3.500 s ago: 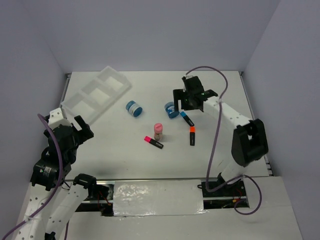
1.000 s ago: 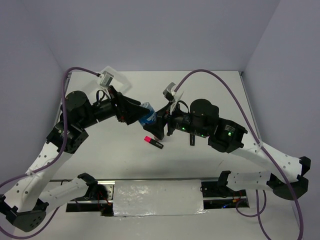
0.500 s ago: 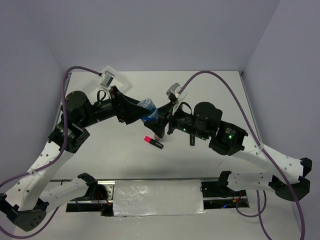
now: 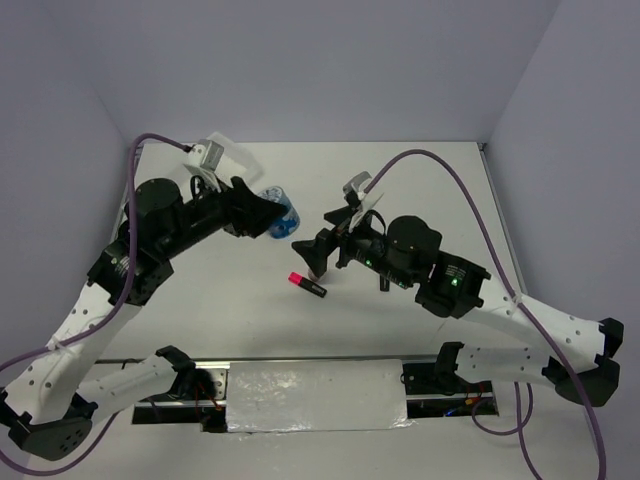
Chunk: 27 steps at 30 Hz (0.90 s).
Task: Sort the stationery into containers
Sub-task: Place the drawer in the storage box.
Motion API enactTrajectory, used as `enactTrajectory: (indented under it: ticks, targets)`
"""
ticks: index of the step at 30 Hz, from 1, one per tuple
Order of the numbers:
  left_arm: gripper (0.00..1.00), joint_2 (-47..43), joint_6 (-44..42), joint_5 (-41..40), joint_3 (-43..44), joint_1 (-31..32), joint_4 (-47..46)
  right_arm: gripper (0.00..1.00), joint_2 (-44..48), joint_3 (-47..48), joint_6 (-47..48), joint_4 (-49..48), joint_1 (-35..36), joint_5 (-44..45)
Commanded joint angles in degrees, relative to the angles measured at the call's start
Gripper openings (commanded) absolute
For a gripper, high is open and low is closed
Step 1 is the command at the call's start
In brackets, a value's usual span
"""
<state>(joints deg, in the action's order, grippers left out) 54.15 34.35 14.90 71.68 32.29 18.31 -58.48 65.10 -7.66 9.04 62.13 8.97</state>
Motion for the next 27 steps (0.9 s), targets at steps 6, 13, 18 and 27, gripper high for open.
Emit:
enactTrajectory:
  ticks: [6, 13, 18, 27]
  targets:
    - [0.17, 4.02, -5.96, -63.03, -0.22, -2.75, 5.34, 1.0, 11.97, -10.32, -5.78, 0.98, 0.27, 21.26]
    - [0.11, 14.66, 0.9, -66.74, -3.82, -24.71, -3.43, 1.0, 19.27, -17.98, -8.6, 2.65, 0.27, 17.58]
    - [0.14, 19.49, -2.78, -67.82, -9.19, -30.34, -20.37, 1.0, 21.91, -21.94, -10.09, 2.56, 0.27, 14.15]
    - [0.19, 33.02, -6.66, -62.98, -7.08, -34.84, -31.57, 1.0, 23.94, -24.58, -9.57, 2.57, 0.27, 10.37]
